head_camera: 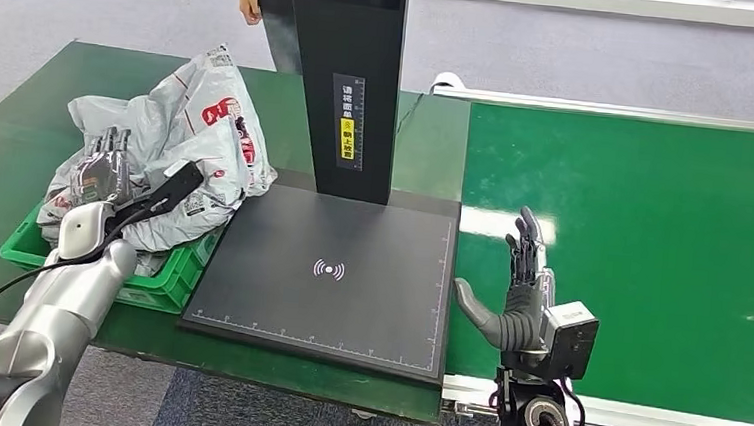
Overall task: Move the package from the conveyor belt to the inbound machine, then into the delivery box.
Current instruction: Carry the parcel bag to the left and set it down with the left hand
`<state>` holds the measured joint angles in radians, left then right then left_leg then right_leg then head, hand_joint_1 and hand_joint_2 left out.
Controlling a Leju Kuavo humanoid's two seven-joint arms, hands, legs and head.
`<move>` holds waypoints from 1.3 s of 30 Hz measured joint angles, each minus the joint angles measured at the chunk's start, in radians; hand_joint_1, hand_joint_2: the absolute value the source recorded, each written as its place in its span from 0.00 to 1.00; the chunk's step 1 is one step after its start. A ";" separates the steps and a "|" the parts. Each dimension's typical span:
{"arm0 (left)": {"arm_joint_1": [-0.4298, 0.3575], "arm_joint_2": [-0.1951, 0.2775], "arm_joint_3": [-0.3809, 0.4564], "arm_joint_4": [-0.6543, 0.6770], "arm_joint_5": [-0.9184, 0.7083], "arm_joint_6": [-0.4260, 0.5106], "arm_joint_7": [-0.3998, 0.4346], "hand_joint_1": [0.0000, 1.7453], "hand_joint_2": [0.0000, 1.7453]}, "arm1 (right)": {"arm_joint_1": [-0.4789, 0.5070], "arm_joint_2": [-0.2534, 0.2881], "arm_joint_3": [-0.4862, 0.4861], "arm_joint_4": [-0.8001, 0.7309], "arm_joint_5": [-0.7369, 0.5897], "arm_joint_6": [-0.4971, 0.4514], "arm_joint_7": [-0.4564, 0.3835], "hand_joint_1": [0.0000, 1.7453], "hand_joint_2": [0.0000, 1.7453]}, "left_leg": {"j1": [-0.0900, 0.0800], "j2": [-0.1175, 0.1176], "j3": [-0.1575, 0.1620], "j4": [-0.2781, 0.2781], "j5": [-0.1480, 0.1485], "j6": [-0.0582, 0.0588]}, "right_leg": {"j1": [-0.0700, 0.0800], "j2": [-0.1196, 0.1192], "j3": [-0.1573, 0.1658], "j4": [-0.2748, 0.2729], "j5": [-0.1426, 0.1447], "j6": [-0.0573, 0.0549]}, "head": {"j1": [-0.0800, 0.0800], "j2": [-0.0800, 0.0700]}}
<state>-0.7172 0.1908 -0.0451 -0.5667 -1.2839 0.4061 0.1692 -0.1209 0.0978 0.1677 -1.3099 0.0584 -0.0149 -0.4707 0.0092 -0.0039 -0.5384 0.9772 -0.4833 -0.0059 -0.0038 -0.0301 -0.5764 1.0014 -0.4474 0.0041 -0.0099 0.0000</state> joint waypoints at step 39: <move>0.303 -0.174 0.202 -0.619 0.656 0.250 -0.750 0.00 1.00 | -0.032 -0.016 0.049 0.047 -0.060 -0.019 -0.049 0.00 1.00 | 0.000 0.009 -0.012 0.000 -0.002 -0.001 | 0.001 0.010 -0.016 0.000 0.001 0.000 | 0.000 0.000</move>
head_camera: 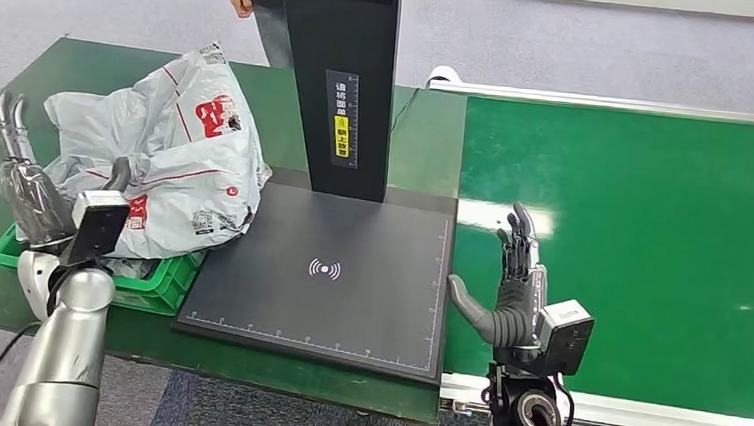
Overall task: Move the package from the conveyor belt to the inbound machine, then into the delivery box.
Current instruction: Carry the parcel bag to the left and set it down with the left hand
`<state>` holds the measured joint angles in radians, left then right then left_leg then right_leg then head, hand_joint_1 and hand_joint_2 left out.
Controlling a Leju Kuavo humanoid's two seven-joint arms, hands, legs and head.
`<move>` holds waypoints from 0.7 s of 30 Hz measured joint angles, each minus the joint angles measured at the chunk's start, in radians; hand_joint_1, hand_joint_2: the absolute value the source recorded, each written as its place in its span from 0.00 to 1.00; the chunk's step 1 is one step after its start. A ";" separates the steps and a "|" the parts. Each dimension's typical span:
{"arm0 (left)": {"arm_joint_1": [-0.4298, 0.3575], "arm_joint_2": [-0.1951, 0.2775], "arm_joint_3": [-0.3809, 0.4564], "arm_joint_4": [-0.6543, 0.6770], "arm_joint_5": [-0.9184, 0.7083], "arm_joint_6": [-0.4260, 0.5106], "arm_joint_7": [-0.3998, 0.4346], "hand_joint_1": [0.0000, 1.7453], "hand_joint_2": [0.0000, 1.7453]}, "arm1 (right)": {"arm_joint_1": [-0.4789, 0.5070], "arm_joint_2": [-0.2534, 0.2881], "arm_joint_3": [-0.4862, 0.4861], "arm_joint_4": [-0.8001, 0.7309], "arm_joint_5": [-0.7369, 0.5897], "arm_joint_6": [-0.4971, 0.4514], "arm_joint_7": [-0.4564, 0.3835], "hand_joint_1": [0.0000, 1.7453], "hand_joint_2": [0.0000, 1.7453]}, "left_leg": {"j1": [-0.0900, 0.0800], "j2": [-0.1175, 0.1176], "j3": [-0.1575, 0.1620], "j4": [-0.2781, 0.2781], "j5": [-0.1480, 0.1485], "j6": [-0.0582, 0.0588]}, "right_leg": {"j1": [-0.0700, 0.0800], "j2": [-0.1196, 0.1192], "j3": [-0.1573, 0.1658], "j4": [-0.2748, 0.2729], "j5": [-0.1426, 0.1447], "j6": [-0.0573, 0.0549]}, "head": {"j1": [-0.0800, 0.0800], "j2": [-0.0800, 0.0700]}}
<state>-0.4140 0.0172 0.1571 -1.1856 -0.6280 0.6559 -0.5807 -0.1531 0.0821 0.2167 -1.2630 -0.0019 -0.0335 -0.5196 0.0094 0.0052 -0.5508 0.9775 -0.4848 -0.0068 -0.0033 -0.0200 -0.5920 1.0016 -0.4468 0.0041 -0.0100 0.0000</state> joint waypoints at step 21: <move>0.178 -0.019 -0.366 -0.139 0.637 -0.800 0.035 0.00 1.00 | -0.025 -0.013 0.010 0.039 0.008 0.034 -0.003 0.00 1.00 | 0.000 0.000 -0.001 0.000 -0.001 0.000 | 0.000 0.000 -0.001 0.000 0.000 0.000 | 0.000 0.000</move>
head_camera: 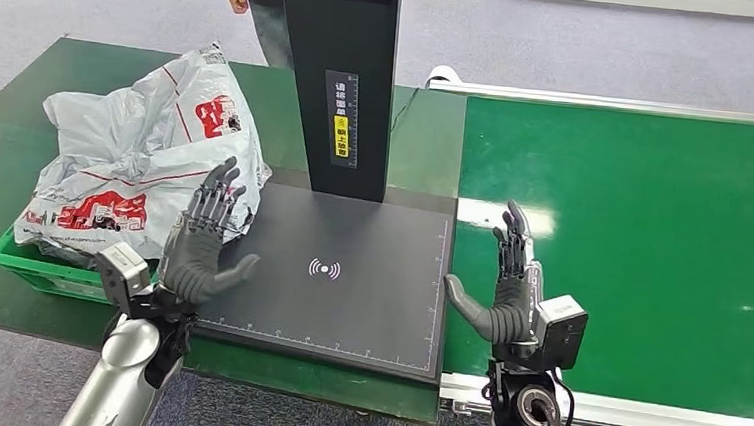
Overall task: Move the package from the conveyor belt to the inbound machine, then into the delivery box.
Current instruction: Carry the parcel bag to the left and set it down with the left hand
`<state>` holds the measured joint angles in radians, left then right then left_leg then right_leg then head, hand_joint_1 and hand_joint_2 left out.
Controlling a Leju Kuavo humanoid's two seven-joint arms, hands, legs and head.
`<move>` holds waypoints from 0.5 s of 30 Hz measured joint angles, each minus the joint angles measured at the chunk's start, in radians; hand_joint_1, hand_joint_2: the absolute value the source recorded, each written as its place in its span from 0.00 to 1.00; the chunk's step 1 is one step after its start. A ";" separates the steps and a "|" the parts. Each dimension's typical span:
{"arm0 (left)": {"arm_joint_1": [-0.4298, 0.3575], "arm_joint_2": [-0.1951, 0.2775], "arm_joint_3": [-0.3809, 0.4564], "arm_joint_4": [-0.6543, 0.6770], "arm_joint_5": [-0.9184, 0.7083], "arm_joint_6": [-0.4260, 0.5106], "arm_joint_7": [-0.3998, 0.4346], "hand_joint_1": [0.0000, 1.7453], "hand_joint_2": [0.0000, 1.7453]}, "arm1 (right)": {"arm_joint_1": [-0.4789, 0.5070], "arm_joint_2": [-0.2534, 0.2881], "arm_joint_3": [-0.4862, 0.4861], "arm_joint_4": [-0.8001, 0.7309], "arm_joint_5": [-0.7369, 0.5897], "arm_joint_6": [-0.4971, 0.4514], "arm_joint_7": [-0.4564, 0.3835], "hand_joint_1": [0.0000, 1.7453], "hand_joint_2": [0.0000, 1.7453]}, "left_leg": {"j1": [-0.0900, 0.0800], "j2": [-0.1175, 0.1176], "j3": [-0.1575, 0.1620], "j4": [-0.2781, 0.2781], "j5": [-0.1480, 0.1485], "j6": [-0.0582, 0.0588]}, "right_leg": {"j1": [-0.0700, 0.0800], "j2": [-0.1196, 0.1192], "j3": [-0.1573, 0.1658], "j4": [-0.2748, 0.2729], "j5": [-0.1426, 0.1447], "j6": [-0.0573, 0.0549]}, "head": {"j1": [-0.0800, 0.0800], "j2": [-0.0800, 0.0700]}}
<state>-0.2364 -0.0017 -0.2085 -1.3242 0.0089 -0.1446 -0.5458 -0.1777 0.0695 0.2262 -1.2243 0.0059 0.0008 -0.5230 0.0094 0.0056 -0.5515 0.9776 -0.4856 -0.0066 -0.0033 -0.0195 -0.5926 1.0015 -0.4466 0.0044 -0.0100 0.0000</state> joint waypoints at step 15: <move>0.073 -0.049 -0.053 0.039 -0.024 -0.017 0.022 0.00 1.00 | -0.009 0.012 0.064 0.018 0.064 0.036 0.064 0.00 1.00 | 0.000 0.000 0.000 0.000 0.000 0.000 | 0.000 0.000 0.000 0.000 0.000 0.000 | 0.000 0.000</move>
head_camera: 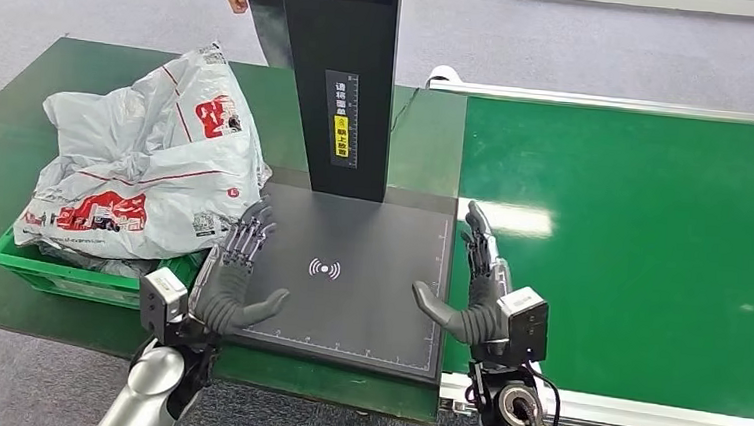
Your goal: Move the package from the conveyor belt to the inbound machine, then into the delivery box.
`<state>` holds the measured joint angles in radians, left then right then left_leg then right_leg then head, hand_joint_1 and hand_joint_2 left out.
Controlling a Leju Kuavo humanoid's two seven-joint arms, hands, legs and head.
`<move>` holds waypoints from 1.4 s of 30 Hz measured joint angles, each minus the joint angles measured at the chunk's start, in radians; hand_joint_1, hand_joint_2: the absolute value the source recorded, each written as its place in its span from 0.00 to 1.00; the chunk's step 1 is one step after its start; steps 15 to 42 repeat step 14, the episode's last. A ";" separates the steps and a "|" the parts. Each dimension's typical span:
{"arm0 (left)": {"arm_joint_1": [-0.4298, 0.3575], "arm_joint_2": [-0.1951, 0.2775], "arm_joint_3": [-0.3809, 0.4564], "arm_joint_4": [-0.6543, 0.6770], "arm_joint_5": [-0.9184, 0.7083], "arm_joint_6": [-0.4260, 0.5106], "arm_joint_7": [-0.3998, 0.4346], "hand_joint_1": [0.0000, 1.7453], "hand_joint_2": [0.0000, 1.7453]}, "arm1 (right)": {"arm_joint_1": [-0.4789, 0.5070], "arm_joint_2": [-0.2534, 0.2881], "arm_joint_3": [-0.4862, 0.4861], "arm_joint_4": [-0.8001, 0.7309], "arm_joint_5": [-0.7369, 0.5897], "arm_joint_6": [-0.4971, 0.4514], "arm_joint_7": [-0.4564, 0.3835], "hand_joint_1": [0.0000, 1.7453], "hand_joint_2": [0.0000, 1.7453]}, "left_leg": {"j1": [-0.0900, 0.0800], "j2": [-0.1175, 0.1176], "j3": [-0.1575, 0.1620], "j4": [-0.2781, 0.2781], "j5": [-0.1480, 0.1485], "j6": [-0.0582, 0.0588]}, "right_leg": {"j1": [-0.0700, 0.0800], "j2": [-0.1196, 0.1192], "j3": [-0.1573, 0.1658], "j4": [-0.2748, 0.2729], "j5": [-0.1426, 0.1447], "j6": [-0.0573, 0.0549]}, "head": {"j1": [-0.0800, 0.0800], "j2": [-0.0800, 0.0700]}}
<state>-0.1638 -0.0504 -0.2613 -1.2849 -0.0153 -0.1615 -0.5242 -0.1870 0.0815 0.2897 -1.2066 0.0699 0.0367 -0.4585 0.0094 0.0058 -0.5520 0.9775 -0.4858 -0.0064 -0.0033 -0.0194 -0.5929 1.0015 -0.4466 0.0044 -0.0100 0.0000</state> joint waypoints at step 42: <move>0.095 -0.044 0.015 0.020 -0.038 -0.046 0.014 0.00 1.00 | 0.072 0.024 0.007 -0.001 0.004 0.023 0.021 0.00 1.00 | 0.000 0.000 0.000 0.000 -0.001 0.001 | 0.000 0.000 0.000 0.000 0.000 0.000 | 0.000 0.000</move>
